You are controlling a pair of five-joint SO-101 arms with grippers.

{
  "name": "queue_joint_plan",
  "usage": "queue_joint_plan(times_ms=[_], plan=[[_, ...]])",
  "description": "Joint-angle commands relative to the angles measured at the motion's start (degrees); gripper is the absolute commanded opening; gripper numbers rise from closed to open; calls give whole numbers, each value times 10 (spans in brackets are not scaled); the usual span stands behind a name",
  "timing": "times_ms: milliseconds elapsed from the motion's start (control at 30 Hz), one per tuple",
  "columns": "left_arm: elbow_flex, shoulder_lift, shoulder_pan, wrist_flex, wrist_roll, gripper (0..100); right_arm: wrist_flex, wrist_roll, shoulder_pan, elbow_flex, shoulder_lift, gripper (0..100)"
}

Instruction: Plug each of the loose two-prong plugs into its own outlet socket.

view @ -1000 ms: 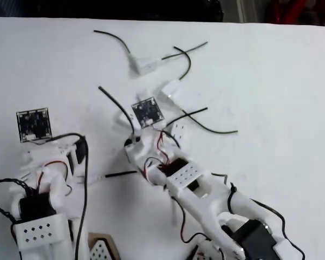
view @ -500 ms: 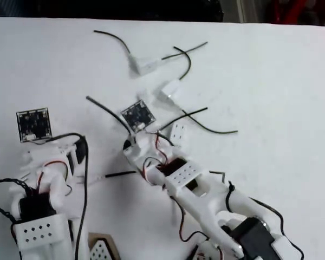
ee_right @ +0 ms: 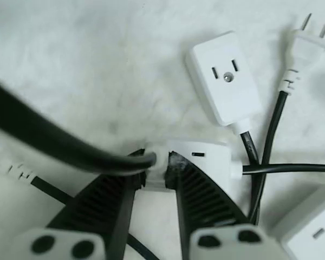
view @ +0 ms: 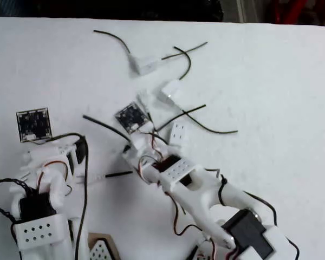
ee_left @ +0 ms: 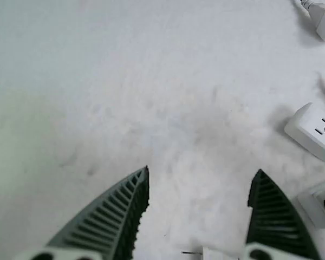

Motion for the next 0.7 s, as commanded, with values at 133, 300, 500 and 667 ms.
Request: queue_joint_plan(times_ms=[133,300,500,667], plan=[[-4,-5,-4,-10,3,294,89,8,-3,-71,-29,17],[4,-5,-4,-13,2,294,142,8,-5,-138,-123,17],[4,-5,-4,-13,2,294,199,10,4,-207,-211,17],[8,-5,-4,-13,2,294,207,10,69,-242,-230,17]])
